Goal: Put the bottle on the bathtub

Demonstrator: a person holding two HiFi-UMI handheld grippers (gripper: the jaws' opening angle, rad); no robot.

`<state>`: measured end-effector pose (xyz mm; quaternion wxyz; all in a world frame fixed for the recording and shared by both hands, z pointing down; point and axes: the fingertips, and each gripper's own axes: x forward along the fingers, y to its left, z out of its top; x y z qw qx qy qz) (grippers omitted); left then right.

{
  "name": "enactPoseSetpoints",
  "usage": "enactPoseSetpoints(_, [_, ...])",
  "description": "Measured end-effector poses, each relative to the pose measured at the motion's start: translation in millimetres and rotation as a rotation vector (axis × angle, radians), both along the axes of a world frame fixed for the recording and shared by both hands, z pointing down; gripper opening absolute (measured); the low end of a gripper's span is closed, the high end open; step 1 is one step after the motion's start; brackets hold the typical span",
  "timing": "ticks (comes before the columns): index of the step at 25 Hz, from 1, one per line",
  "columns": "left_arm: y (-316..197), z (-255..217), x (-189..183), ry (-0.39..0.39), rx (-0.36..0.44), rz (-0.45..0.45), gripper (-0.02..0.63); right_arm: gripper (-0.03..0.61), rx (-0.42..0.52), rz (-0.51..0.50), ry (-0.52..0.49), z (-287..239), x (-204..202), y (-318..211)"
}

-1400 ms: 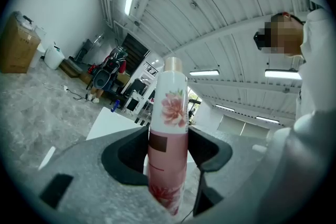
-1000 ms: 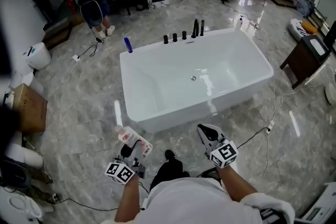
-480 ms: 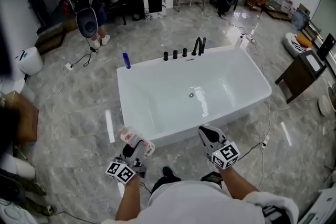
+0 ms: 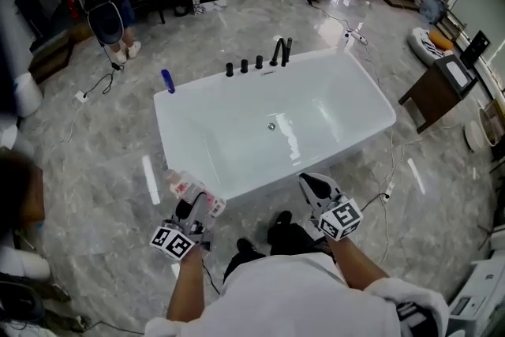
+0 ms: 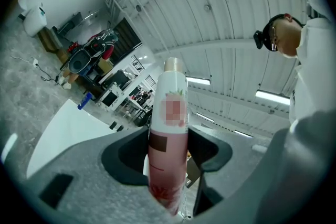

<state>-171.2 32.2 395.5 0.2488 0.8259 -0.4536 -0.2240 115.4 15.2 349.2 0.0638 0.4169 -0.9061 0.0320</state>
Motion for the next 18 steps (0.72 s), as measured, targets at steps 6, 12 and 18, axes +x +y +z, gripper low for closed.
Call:
enactPoseSetpoints(6, [-24.0, -5.3, 7.0, 0.020, -0.030, -0.011, 0.229, 0.017, 0.035, 0.020, -0.045, -13.4, 13.4, -34.6])
enactPoseSetpoints(12, [-45.5, -15.3, 8.5, 0.000, -0.049, -0.070, 0.229, 0.015, 0.033, -0.030, -0.090, -13.4, 12.0, -85.7])
enactPoseSetpoints(18, [-77.2, -19.4, 10.0, 0.071, -0.092, -0.094, 0.230, 0.015, 0.020, -0.082, -0.154, -4.6, 4.9, -144.3])
